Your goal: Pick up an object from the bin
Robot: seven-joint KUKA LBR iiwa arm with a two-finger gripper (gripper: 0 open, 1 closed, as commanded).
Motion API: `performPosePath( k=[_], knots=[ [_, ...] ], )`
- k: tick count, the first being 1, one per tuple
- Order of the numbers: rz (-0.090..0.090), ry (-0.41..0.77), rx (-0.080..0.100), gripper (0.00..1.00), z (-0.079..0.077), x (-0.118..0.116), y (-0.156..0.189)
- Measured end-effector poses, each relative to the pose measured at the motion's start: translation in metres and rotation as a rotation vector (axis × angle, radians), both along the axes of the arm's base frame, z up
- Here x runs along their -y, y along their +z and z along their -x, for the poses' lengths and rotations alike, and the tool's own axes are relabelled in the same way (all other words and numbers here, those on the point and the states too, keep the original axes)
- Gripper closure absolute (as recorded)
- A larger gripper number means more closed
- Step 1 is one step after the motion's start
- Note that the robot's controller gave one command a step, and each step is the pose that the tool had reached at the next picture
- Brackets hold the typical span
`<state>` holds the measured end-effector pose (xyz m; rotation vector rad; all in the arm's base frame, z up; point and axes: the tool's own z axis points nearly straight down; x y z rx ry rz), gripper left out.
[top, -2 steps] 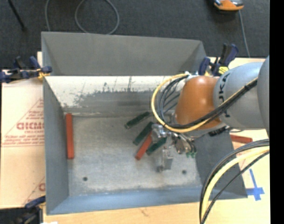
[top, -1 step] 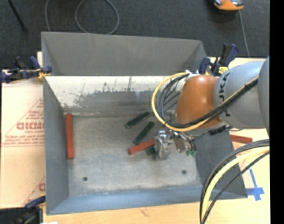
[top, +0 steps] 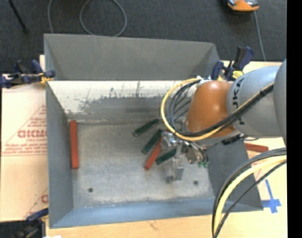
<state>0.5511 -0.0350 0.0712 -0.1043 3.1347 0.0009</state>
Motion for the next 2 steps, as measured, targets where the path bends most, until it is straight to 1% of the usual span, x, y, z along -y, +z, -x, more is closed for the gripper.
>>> performPosePath(
  k=[1, 2],
  knots=[
    [-0.001, -0.166, 0.000, 0.00, -0.0465, -0.0076, 0.0002],
    [0.002, -0.132, 0.003, 0.00, -0.0373, -0.0002, 0.0012]
  ],
)
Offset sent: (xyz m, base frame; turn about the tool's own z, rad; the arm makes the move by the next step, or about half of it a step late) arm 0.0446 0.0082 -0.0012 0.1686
